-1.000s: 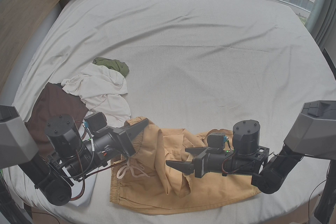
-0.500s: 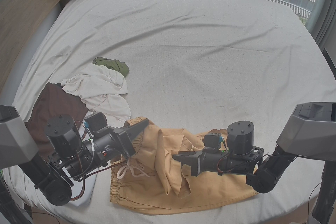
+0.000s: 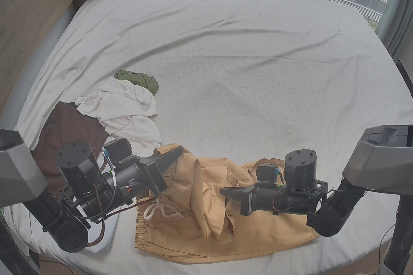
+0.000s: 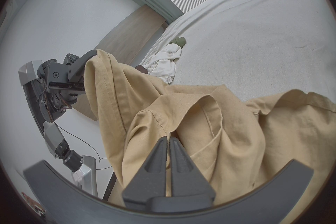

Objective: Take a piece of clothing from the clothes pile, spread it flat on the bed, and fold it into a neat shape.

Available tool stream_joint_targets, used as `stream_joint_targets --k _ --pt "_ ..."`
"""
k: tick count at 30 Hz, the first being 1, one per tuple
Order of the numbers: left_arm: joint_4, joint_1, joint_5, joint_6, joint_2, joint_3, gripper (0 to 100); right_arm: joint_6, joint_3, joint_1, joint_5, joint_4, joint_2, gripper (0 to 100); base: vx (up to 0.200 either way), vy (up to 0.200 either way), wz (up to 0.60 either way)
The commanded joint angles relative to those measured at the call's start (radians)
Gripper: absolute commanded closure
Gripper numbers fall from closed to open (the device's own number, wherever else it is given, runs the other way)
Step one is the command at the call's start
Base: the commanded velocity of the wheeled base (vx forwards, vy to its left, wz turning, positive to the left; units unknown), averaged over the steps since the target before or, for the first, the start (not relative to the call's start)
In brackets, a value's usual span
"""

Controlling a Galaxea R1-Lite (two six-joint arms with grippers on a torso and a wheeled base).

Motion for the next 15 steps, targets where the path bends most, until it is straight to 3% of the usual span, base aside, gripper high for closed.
stream_joint_targets --k 1,15 --pt "0.000 0.001 -0.001 0.000 0.008 0.000 100 0.032 0.088 -0.044 0.009 -0.021 -0.135 100 0.000 0.000 0.00" --pt "0.000 -0.002 0.002 0.014 0.077 0.018 100 0.131 0.292 -0.206 0.167 -0.228 -0.239 100 0.000 0.000 0.00"
